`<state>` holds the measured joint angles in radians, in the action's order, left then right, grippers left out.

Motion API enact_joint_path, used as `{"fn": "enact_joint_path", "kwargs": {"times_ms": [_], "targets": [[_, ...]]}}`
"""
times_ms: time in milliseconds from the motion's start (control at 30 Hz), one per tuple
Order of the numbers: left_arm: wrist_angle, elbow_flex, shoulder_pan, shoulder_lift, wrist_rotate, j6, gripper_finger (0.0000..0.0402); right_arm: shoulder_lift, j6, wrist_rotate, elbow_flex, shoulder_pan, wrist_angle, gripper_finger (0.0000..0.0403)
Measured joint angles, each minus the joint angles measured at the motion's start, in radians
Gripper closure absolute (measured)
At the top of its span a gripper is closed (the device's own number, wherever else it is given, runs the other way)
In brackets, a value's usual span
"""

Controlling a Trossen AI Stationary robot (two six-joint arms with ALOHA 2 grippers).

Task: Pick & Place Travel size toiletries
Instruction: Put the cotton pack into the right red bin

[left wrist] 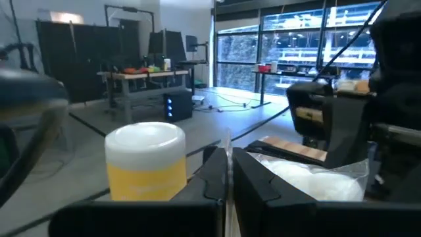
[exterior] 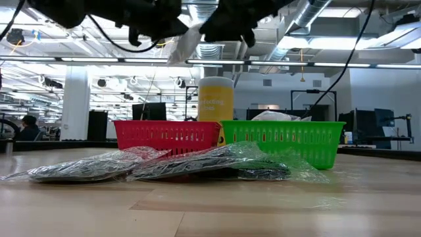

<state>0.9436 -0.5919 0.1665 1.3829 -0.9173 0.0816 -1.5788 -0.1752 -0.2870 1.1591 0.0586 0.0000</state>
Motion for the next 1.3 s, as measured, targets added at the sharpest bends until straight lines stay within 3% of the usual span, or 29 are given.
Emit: {"fn": "enact_joint_path", "kwargs": {"times_ms": [267,1300], "targets": [[0.002,-0.069,0.000,0.046,-0.026,0.099,0.0399,-0.014,0.001,0.001,-0.003,-0.002,0.012,0.0286],[0.007,-0.073,0.013,0.046,-0.030,0.102,0.0396,-0.014,-0.035,-0.002,-0.003,-0.014,0.112,0.0286]]}}
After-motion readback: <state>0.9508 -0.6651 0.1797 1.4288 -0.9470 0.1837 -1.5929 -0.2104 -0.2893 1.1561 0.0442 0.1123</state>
